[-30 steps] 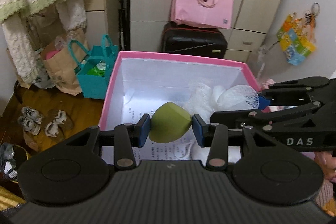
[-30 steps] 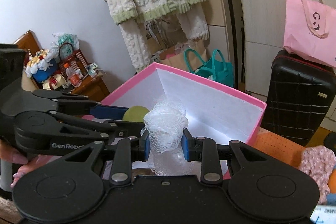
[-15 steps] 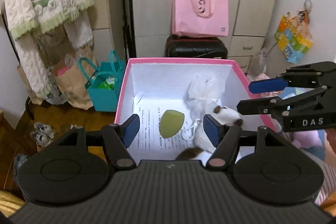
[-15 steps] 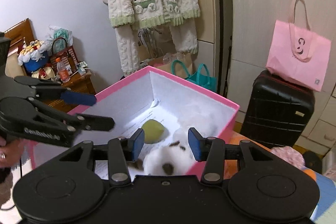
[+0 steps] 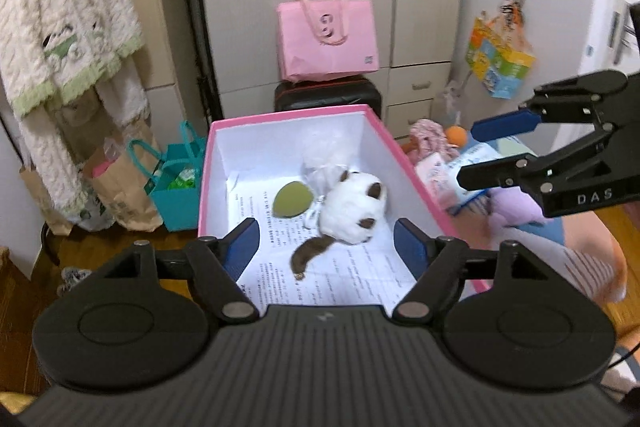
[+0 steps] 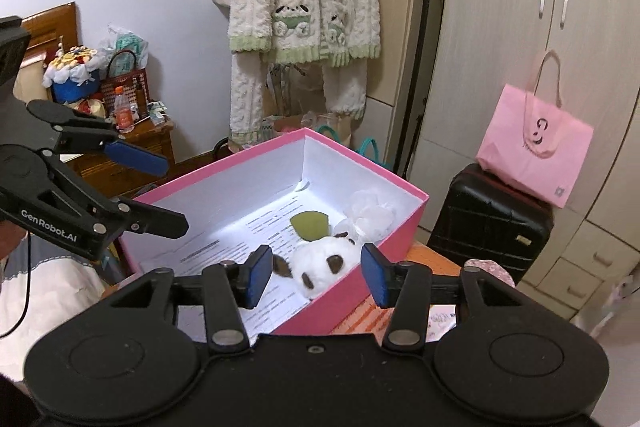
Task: Organize soft objects
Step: 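Withdraw both grippers from the box, moving the left gripper toward the strawberry plush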
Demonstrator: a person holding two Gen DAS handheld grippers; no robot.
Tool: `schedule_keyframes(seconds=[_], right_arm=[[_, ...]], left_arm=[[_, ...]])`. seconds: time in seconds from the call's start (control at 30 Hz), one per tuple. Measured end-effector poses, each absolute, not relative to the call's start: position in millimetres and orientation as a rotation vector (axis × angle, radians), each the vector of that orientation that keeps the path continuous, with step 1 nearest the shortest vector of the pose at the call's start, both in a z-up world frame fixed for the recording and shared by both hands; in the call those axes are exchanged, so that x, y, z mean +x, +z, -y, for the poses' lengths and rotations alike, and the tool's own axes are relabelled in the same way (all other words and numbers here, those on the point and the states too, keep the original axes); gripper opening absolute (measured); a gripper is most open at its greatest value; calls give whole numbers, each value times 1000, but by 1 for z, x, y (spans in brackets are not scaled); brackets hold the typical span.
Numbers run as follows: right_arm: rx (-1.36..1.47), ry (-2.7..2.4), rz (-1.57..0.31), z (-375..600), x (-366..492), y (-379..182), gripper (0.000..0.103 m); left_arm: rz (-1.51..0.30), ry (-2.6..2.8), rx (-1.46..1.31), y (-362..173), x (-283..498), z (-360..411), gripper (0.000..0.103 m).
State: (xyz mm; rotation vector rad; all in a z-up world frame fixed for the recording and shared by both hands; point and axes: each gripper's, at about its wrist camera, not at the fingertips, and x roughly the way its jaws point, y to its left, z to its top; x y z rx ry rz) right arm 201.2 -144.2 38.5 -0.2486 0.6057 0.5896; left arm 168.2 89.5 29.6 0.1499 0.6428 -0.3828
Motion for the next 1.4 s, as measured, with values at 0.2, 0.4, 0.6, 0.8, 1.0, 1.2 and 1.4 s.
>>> schedule_keyframes(seconds=[0.2,0.4,0.6,0.8,1.0,1.2,1.4], right_arm=[[-260,582,-583,160,161,51,60],[-246,536,-591,186,130,53,62],[-212,490,-618,214,107,48,63],[-190,441,-640,238,87,37,67],[-145,416,-657,262,82,28,68],[-107,430,-684,280,86,12,68],[-58,456,-709,295,96,-7,69]], left_arm=[[-648,-468,149,40,143,-82,75],[-678,-572,154,41,124,-65,75],[-697,-666,171,40,103,-41,75],[-701,-721,215,37,86,-14,75],[-760,-773,231,19,83,15,75],[-801,-778,254,2,87,40,75],[-841,-785,256,-15,91,60,75]])
